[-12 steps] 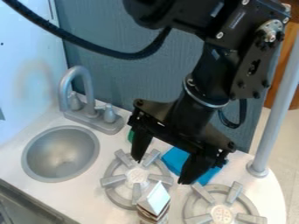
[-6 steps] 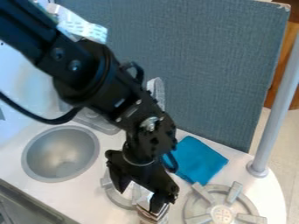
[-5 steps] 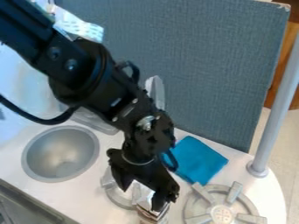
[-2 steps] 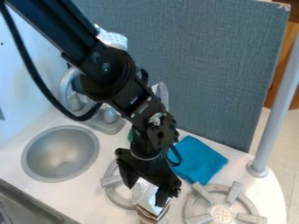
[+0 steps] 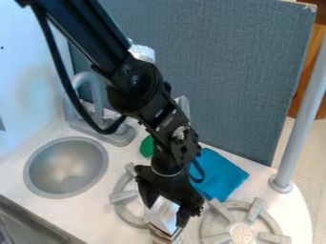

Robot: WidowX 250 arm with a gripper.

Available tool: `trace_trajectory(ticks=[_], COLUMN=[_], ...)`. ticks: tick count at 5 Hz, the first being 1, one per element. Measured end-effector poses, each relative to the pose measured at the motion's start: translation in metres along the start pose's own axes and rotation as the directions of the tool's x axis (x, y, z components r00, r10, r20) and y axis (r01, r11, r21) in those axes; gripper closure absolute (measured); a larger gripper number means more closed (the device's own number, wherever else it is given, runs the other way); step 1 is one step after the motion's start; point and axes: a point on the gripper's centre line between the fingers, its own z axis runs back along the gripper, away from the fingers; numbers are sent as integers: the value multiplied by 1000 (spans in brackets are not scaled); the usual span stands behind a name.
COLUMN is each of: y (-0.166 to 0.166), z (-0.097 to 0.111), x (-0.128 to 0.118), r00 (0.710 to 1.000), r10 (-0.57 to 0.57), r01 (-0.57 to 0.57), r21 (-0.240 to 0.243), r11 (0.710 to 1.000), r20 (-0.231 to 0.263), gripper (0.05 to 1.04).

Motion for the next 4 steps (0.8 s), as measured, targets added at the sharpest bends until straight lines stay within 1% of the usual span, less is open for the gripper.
trace_trajectory(ticks=[1,2,3,4], y=[-1,-1,-1,-1], z=[-11,-20,-21,-21], x=[3,7,13,9], r00=[1000,1000,1000,1000], r10=[-3,-12,1,15], r01=[3,12,-1,-14], r21=[4,14,21,22], r11=[1000,1000,1000,1000], r20=[-18,-22,-10,-20], gripper=[81,81,118,264])
